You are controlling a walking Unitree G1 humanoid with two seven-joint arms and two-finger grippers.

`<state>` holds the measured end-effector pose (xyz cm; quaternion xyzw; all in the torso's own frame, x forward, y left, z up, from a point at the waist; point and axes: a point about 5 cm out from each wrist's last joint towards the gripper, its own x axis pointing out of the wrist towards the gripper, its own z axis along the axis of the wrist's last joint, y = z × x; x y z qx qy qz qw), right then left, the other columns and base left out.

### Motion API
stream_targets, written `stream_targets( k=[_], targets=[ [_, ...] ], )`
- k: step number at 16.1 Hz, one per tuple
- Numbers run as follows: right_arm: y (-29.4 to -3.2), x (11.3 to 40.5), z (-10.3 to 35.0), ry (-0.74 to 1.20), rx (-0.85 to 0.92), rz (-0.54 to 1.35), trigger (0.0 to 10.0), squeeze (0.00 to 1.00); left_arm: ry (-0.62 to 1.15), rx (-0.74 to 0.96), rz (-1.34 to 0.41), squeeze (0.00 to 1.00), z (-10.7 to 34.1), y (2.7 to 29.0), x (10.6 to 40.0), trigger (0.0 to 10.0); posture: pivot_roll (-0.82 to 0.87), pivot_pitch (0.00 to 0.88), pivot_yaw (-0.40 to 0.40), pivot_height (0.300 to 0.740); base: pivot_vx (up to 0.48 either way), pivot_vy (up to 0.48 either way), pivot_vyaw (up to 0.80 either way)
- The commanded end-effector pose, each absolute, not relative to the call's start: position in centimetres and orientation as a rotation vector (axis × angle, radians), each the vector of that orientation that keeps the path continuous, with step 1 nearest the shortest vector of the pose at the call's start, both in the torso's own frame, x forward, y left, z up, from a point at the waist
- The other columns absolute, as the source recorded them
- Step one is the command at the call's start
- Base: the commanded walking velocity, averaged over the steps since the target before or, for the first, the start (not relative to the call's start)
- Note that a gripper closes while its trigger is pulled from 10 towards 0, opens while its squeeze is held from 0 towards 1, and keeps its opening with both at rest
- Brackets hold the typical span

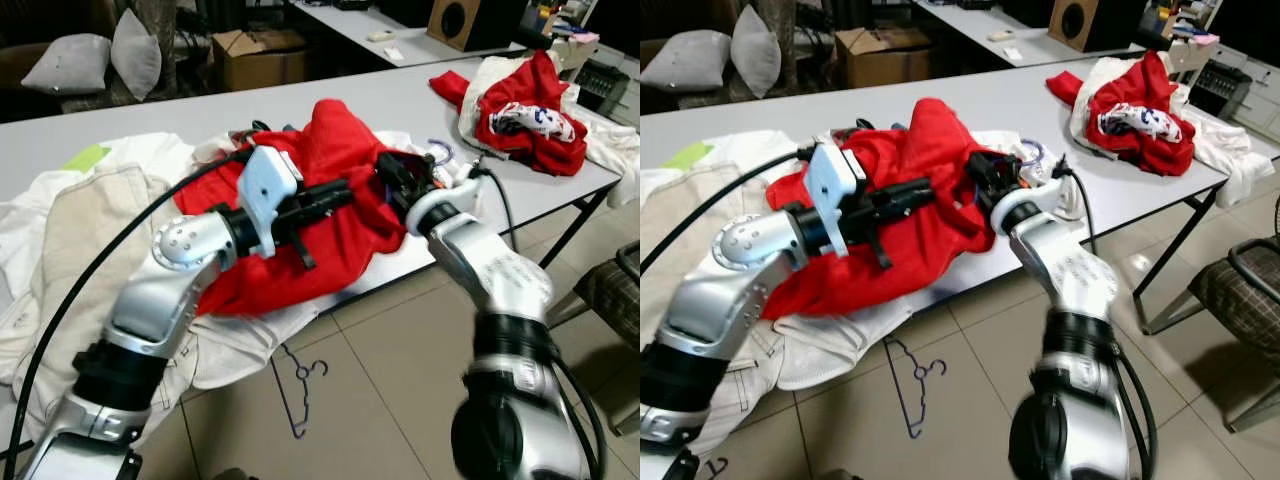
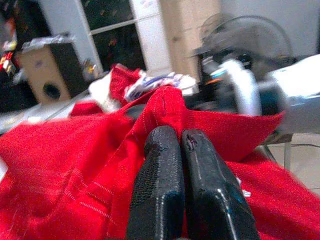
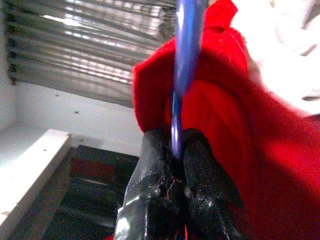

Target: Hang hanger

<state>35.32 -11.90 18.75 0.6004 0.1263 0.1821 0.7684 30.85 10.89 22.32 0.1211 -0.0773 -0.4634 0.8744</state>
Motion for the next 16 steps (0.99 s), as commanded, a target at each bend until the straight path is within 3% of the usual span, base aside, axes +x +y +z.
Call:
stream_targets(
  k=[1,7,8,9,12,13,14,16],
  targets=[
    [-12.5,34.8,19.7,0.251,1.281,0.397,10.0,0.00,-0.154,0.262,-0.948,1.00,22.9,11.4,30.8,10.0,-0.04,0.000,-0.058,0.740,0.000,0.000,0.00],
    [-14.1,32.1,20.8,0.258,1.157,0.381,10.0,0.00,-0.039,0.243,-0.829,1.00,22.2,15.0,30.3,10.0,-0.03,0.000,-0.072,0.740,0.000,0.000,0.00],
    [-14.3,31.5,21.1,0.262,1.120,0.383,10.0,0.00,-0.019,0.228,-0.781,0.85,22.1,16.0,30.3,10.0,-0.03,0.000,-0.073,0.740,0.000,0.000,0.00],
    [-14.6,30.9,21.5,0.263,1.079,0.388,10.0,0.00,0.001,0.216,-0.730,0.00,22.0,17.0,30.3,10.0,-0.04,0.000,-0.072,0.740,0.000,0.000,0.00],
    [-15.6,28.8,24.2,0.195,0.825,0.473,10.0,0.00,0.005,0.114,-0.559,0.00,22.6,19.8,29.2,10.0,-0.03,0.000,-0.078,0.740,0.000,0.000,0.27],
    [-15.5,27.8,25.7,0.161,0.663,0.537,10.0,0.00,0.028,0.096,-0.462,0.00,22.6,20.7,28.4,10.0,-0.03,0.000,-0.077,0.740,0.000,0.000,0.79],
    [-15.5,27.8,25.7,0.161,0.663,0.537,10.0,0.00,0.028,0.096,-0.462,0.00,22.6,20.7,28.4,10.0,-0.03,0.000,-0.077,0.740,0.000,0.000,0.79],
    [-15.2,26.3,26.6,0.146,0.527,0.605,10.0,0.00,0.231,0.089,-0.422,0.00,20.4,20.5,25.6,10.0,-0.03,0.000,-0.088,0.740,0.000,0.000,0.73]
  ],
)
